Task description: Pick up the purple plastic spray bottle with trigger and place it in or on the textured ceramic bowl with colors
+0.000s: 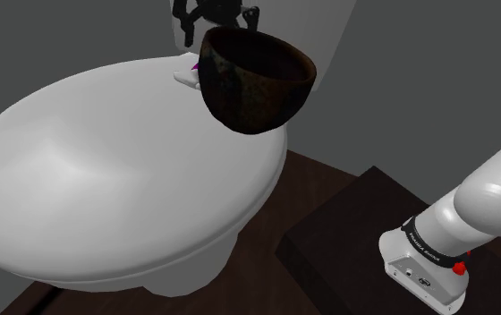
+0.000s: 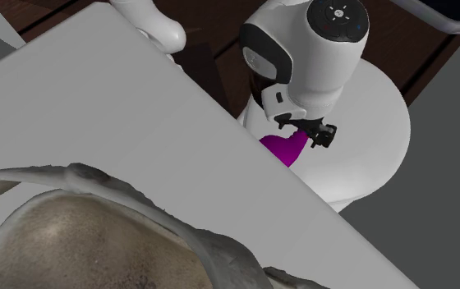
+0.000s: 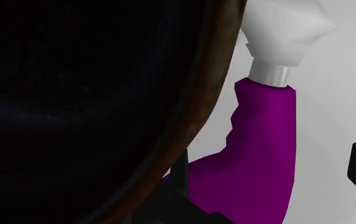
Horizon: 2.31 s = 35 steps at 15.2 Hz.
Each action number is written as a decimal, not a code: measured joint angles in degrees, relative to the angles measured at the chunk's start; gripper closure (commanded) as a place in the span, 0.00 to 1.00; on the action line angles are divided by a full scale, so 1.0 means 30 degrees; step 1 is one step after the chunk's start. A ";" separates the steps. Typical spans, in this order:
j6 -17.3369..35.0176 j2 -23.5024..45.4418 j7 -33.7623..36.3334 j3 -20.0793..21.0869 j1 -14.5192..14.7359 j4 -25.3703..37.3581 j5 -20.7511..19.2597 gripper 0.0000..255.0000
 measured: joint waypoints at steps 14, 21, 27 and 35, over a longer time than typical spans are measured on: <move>0.1529 0.0582 0.0461 0.0080 0.0187 -0.1070 -0.0421 1.00; 0.1513 0.0558 0.0439 0.0080 0.0180 -0.1061 -0.0403 1.00; 0.0782 0.0710 0.0561 0.0108 0.0245 -0.0231 -0.0511 1.00; -0.1289 0.0853 0.0672 0.0142 0.0319 0.1952 -0.0624 1.00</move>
